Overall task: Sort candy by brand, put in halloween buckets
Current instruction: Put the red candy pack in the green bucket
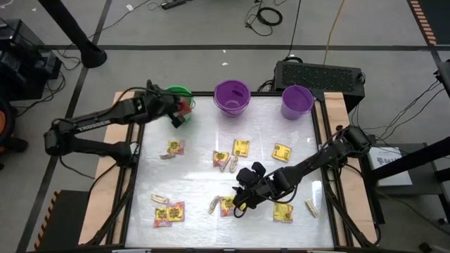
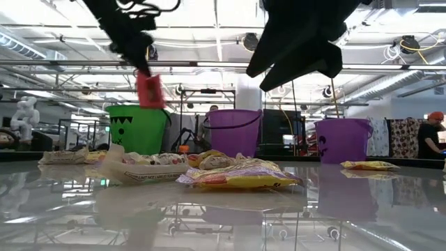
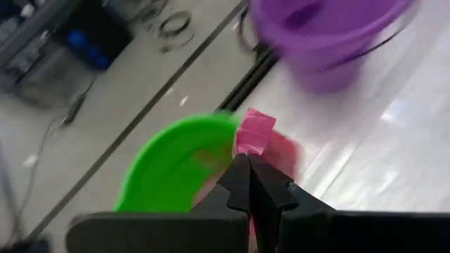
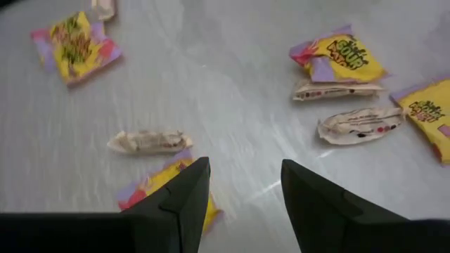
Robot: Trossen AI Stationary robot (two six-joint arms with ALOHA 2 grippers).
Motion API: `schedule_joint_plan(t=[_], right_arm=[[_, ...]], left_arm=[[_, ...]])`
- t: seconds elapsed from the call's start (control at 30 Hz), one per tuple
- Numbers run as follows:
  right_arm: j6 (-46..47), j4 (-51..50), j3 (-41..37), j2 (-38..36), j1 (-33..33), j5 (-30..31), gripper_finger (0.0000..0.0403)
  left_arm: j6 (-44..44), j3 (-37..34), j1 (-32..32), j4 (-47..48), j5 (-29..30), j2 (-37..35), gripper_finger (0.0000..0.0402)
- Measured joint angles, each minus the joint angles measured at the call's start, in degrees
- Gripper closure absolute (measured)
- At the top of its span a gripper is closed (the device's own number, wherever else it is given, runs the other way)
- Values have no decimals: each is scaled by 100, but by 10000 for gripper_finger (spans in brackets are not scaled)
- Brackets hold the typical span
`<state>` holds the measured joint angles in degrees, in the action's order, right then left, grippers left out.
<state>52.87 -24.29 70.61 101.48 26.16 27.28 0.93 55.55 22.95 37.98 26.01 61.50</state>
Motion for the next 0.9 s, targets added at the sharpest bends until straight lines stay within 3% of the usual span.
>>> schedule_joint_plan(t=[0.2,0.47,0.67,0.9], right_arm=[[1155,13,0,-1,-149,-33,234],[1227,-29,0,-51,-538,-88,234],[698,-1123,0,-675,-1119,-568,234],[-741,-2135,0,-1445,-2379,-912,234]], left_arm=[[648,-11,773,372,4,-47,401],[1223,-172,1454,277,-497,-31,401],[1033,-233,1650,252,-602,160,398],[-64,-234,1645,241,-609,356,366]])
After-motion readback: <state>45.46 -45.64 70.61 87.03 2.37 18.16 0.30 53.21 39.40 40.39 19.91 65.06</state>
